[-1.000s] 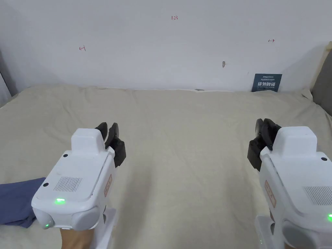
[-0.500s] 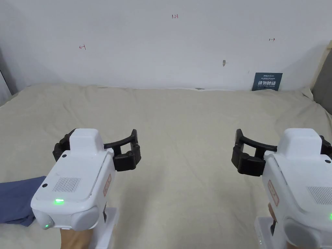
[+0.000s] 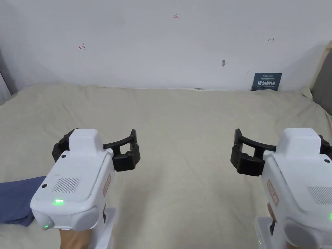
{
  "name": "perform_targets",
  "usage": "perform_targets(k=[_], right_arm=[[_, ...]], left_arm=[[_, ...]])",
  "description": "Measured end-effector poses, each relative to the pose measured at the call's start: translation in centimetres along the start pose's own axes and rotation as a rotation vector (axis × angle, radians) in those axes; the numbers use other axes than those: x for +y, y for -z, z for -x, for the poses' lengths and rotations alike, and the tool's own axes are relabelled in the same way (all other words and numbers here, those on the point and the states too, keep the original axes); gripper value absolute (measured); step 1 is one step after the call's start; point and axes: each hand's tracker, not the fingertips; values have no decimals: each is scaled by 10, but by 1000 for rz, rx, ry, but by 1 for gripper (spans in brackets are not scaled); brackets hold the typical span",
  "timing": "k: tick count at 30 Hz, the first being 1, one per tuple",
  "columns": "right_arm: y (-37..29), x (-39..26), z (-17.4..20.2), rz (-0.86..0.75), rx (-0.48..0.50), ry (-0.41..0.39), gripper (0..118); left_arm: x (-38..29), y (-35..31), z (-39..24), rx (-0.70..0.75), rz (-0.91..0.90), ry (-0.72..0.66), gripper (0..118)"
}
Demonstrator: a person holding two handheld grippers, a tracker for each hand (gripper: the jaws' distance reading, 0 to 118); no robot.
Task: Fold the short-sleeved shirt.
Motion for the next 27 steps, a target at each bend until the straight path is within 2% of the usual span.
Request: perform_targets(k=[27], right_arm=[[-1,-2,1,-3,1,-13,118]], left_arm=[[1,2,1,2,-7,0,118]])
